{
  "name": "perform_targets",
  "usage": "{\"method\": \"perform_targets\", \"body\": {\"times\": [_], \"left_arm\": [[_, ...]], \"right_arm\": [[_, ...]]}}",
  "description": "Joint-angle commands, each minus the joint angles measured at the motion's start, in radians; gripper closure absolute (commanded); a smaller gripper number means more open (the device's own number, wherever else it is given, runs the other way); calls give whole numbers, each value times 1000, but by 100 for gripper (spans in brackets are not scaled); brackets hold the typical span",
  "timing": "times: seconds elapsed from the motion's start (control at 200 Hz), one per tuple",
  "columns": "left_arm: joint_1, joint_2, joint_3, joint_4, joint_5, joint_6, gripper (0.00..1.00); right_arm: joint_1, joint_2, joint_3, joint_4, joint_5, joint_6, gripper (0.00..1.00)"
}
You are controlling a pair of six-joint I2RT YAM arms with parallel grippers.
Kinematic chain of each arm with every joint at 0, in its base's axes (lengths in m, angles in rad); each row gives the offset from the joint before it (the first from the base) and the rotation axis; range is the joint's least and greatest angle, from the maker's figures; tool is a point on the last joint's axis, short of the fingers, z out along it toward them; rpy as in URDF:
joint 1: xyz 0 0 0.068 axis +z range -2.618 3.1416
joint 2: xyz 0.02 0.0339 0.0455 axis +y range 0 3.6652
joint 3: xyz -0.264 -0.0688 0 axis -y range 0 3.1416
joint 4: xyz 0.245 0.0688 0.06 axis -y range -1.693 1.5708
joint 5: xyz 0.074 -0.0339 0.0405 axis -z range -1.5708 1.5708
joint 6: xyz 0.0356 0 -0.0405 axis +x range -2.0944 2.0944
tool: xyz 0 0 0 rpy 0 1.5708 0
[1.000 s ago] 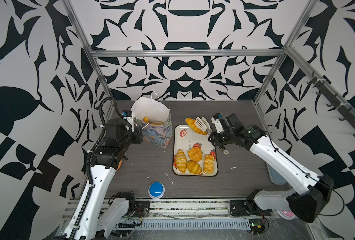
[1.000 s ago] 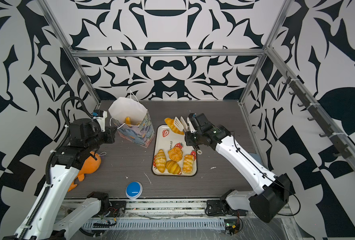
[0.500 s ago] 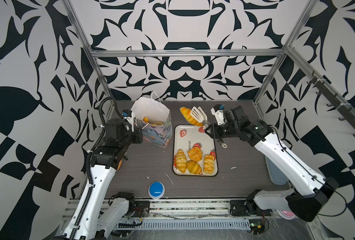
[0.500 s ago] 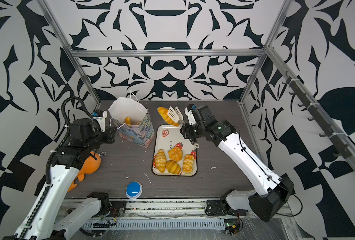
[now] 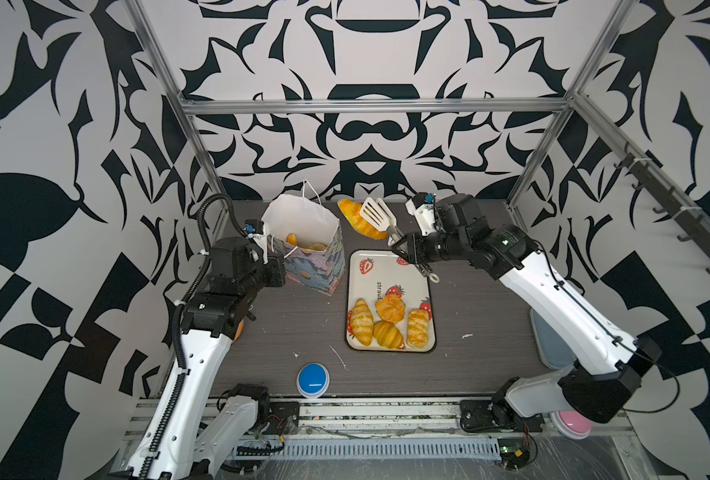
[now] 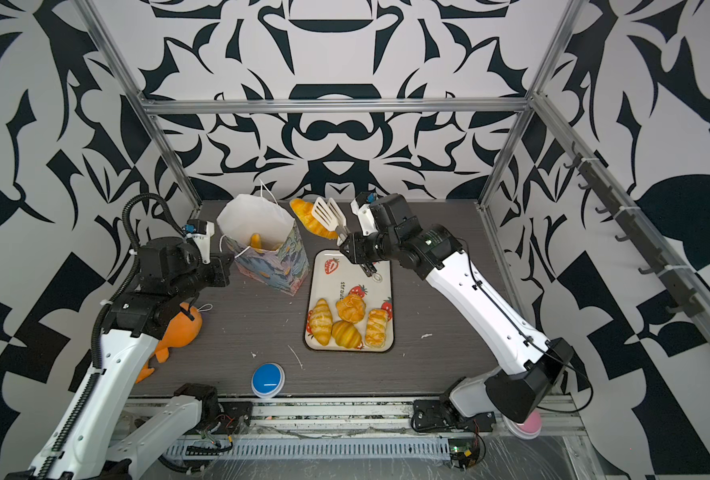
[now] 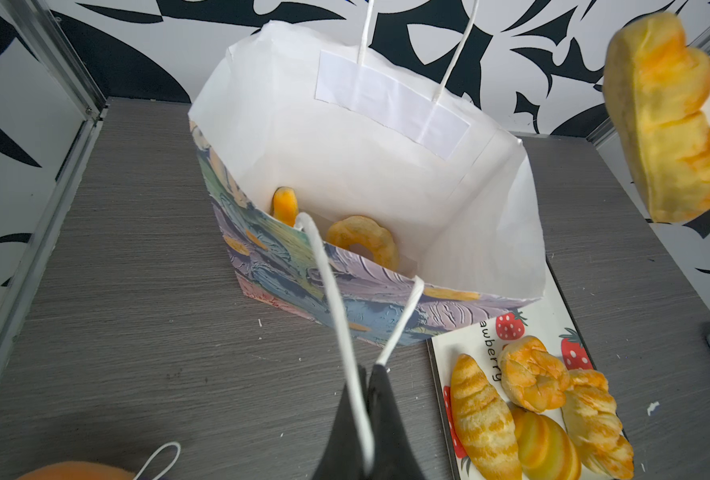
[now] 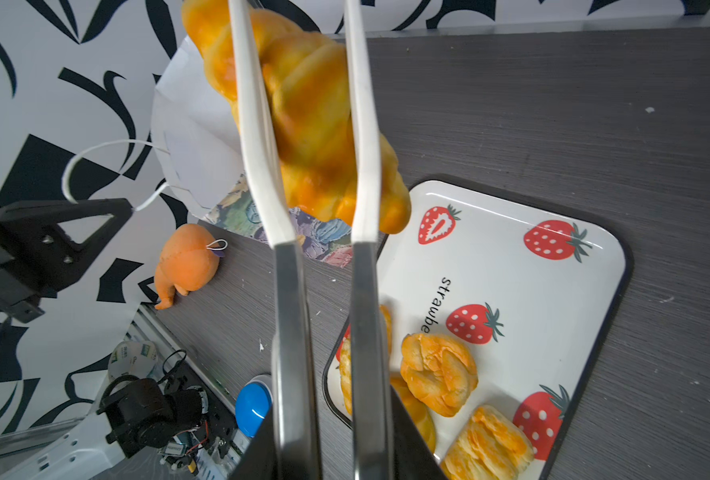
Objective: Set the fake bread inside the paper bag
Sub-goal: 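Carry the striped croissant over the bag opening with the tongs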
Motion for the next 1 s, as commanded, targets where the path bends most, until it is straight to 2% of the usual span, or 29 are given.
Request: {"method": "perform_targets", "body": {"times": [0.0, 0.265, 0.47, 0.995], "left_arm": [[-3, -15, -9, -19, 3, 3, 96], [-3, -13, -8, -20, 7, 2, 96], [-2, -16, -9, -19, 4, 2, 96], [-3, -13, -11, -20, 3, 1, 96]], "right_arm": [[35, 12, 97, 85, -24, 13, 66], [119, 123, 252, 91, -35, 18, 66], [142, 192, 341, 92, -46, 29, 66], [146, 302, 371, 141, -113, 69, 66]]}}
